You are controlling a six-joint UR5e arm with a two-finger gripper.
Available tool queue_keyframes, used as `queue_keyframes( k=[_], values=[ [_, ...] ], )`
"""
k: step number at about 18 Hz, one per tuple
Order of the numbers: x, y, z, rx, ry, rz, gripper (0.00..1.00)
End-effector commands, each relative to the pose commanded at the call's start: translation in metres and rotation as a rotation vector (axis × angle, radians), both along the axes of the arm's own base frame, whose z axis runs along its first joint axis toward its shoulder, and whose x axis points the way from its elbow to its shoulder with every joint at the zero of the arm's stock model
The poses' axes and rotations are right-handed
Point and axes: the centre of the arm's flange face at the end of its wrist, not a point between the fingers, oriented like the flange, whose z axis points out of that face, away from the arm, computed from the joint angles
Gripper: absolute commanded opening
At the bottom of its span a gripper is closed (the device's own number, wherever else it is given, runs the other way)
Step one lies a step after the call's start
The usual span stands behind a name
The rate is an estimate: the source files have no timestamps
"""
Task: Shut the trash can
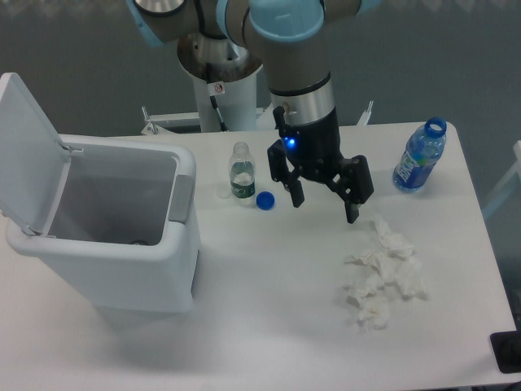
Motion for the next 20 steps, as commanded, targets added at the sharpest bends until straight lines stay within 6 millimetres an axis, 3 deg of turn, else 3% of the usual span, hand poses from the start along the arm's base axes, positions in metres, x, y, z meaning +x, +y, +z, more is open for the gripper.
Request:
queue_keyframes(
  k=[12, 16, 20],
  values=[
    [0.0, 0.003, 0.002, 0.068, -0.008, 0.055, 1.0],
    [0.002, 0.007, 0.015, 0.18, -0.059, 0.244, 1.0],
    [0.01, 0.011, 0.027, 0.247, -0.085, 0.32, 1.0]
  ],
)
